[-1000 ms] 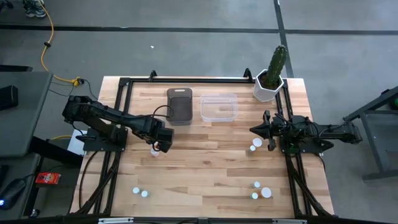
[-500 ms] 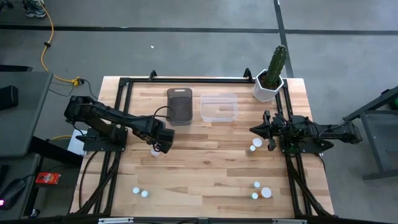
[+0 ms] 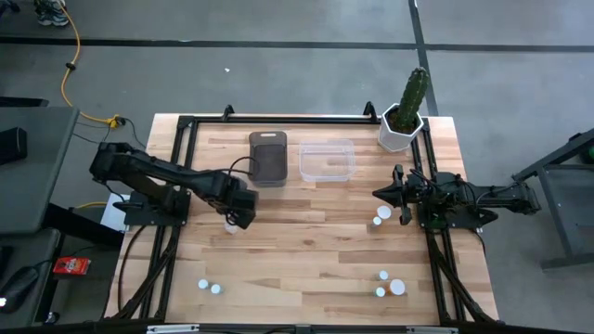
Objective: Pick and place medicine bottles into bin by pill shape (circle, oval)
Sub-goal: Put the top left orange capsule bottle into the black bin
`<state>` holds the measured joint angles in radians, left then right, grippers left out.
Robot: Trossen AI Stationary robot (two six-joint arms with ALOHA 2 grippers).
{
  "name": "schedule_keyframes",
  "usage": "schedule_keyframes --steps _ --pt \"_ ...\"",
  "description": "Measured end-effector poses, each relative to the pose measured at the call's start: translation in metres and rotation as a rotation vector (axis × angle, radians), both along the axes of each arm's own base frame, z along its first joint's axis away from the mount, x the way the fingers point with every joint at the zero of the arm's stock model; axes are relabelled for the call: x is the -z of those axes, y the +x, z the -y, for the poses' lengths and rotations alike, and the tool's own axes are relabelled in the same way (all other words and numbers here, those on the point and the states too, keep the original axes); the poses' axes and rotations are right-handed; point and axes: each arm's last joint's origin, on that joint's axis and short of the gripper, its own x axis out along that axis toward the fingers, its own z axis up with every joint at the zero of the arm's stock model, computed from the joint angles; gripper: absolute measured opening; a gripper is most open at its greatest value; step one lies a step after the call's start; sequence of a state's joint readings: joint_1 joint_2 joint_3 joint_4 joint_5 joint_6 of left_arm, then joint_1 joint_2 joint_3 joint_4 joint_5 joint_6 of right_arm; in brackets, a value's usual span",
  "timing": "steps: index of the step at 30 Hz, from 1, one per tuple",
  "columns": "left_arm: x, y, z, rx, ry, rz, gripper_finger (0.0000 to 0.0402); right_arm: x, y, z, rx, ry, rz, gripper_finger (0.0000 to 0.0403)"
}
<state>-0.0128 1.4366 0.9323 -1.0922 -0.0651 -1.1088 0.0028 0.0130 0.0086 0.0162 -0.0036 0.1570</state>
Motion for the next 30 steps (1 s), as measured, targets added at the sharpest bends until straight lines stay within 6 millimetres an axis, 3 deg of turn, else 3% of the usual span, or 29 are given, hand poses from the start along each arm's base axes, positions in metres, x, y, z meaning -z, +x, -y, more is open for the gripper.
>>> schedule_keyframes --steps 7,12,17,21,30 --pt "-0.064 -0.019 -0.006 0.143 0.074 0.241 0.0194 0.000 0.000 0.000 0.000 0.000 0.000 0.0005" --pt "-0.123 -0.025 -0.008 0.407 0.180 0.643 0.0194 0.000 0.000 0.000 0.000 0.000 0.000 0.0005" --pt "-0.164 -0.027 -0.008 0.488 0.358 1.077 0.0193 0.000 0.000 0.000 0.000 0.000 0.000 0.0005" --pt "-0.171 -0.025 -0.008 0.518 0.453 1.199 0.0193 0.000 0.000 0.000 0.000 0.000 0.000 0.0005" --pt "-0.149 -0.013 0.000 0.505 0.437 1.333 0.0193 0.000 0.000 0.000 0.000 0.000 0.000 0.0005"
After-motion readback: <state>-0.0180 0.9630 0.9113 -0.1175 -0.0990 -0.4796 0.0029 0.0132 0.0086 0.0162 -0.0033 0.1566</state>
